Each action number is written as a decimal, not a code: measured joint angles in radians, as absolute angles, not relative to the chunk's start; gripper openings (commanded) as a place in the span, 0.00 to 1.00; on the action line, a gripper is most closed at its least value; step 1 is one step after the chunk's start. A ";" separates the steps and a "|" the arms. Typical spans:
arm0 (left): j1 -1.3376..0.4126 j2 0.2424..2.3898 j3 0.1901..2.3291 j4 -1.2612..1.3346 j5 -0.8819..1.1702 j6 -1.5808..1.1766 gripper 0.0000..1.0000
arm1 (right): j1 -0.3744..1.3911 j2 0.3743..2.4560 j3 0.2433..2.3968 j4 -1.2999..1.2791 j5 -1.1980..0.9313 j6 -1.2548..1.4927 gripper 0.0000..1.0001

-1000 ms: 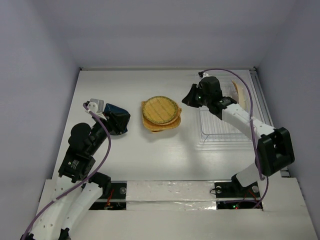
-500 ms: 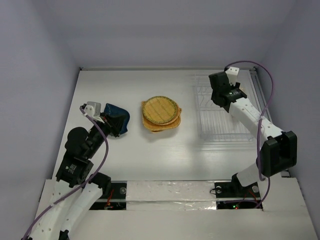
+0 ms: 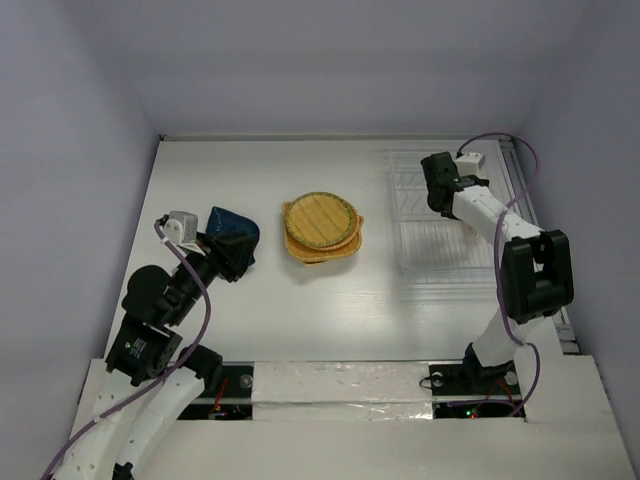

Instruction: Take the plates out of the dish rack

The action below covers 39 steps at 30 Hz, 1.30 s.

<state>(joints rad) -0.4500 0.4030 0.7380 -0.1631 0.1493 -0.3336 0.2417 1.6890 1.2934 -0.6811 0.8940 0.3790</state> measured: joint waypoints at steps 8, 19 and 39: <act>-0.474 0.393 0.738 -0.163 0.149 -0.333 0.33 | 0.176 1.818 1.348 -0.688 0.920 0.324 0.56; -0.487 0.381 0.738 -0.163 0.146 -0.330 0.34 | 0.163 1.894 1.406 -0.663 0.996 0.257 0.34; -0.494 0.381 0.738 -0.163 0.142 -0.329 0.35 | 0.163 1.908 1.405 -0.621 1.103 0.204 0.00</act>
